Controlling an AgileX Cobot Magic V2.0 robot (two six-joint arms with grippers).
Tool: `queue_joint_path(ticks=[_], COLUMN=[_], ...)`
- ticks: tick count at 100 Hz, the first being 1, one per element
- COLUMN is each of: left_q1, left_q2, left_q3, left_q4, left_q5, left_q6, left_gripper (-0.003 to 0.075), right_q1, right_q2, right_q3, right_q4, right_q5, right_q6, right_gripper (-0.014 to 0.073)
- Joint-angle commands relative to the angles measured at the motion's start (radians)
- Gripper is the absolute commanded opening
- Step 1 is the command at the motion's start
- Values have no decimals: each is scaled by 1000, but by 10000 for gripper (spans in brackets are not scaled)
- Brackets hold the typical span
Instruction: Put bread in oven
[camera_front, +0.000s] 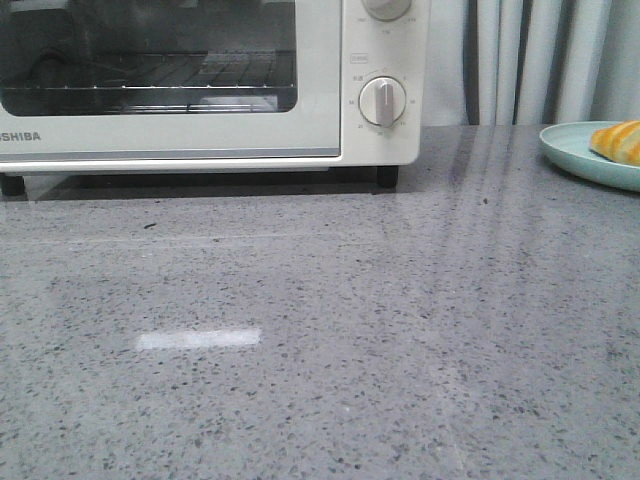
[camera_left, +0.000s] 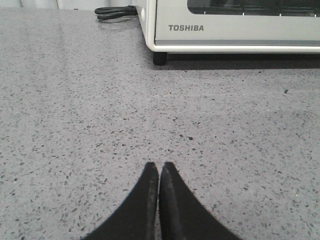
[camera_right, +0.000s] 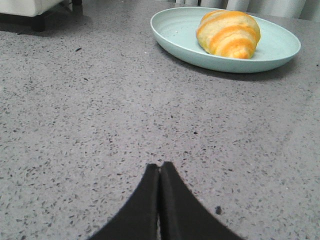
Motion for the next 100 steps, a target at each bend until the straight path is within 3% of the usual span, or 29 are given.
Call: queue_joint_path(ticks=[1, 91, 100], left_q1=[-2, -2, -2], left_q2=[-29, -29, -29], left_q3=[25, 25, 25], left_q4=[-5, -5, -5], left_q5=[-53, -53, -55], left_q6=[-9, -9, -9], left_gripper=[-21, -21, -21], right_q1=[-5, -5, -5], right_q2=[-21, -21, -21], right_q3=[12, 12, 12], right_q4=[-21, -21, -61], right_q5=[-36, -36, -85], right_q6=[-11, -11, -11], right_gripper=[-69, -69, -69])
